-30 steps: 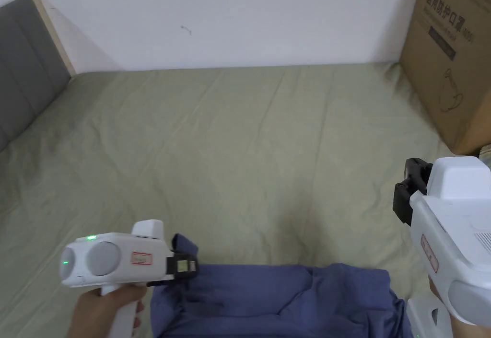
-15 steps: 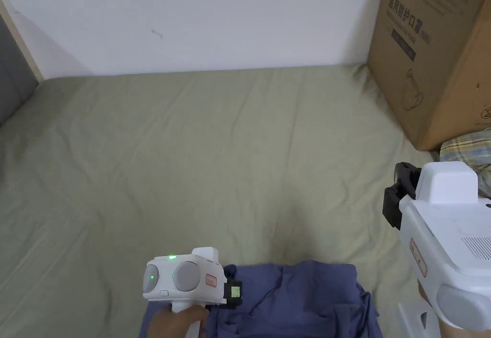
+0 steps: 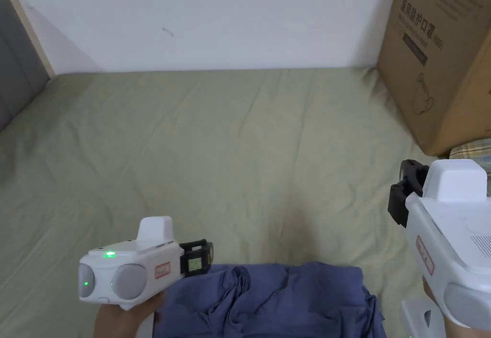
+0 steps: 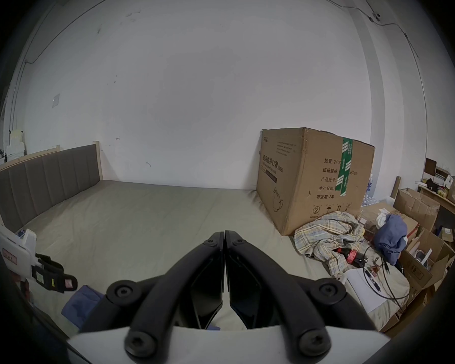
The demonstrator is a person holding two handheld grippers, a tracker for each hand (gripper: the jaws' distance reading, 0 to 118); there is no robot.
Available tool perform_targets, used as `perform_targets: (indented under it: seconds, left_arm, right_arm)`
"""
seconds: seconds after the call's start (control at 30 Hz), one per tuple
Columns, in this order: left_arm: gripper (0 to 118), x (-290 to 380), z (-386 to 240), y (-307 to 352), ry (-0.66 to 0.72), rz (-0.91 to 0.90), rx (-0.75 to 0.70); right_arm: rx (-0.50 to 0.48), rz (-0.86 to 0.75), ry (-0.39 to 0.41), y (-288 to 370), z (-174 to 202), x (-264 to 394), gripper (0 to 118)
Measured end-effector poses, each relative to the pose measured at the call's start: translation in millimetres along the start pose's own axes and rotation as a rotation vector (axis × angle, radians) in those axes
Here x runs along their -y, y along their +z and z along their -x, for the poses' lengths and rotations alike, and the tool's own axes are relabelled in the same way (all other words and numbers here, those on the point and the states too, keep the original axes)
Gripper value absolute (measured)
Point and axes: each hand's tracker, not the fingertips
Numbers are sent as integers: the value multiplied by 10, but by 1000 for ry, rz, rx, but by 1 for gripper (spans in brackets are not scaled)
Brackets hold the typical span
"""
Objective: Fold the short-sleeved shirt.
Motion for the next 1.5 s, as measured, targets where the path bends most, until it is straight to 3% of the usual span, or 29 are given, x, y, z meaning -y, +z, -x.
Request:
perform_targets:
  seconds: [0.03, 0.1, 0.13, 0.17, 0.2, 0.4, 0.8, 0.97, 1.13, 1.27, 1.4, 1.5]
  left_arm:
    - [81, 41, 44, -5, -11, -19, -20]
    - [59, 137, 119, -54, -38, -43, -47]
    - [40, 201, 154, -87, -38, -48, -43]
    - [14, 266, 178, -113, -50, -58, -30]
    - [3, 314, 190, -137, -62, -58, -29]
    - [0, 649, 78, -369, -46, 52, 11]
    - [0, 1103, -731, -860, -258, 188, 74]
    - [0, 1092, -865, -946, -262, 200, 89]
    - [0, 940, -729, -756, -112, 189, 157]
    - [0, 663, -346, -502, 72, 105, 255]
    - [0, 356, 96, -272, 145, 71, 319]
    - [1, 233, 491, -193, 275, 71, 376]
  right_arm:
    - [-2, 0, 0, -5, 6, -2, 0]
    - [-4, 1, 0, -14, 13, -4, 0]
    - [-5, 2, 0, -17, 15, -4, 0]
    - [-5, 4, 0, -20, 15, -2, 0]
    - [-5, 5, -1, -22, 14, 0, 0]
    - [-2, 17, 5, -29, -10, 24, 0]
    - [13, 49, 6, -67, -112, 101, 0]
    - [23, 52, 7, -62, -156, 110, 0]
    - [25, 51, 2, -53, -167, 104, 0]
    - [15, 47, 4, -50, -133, 87, 0]
    - [-2, 44, 7, -61, -65, 63, 0]
    - [-14, 43, 6, -77, -11, 48, 0]
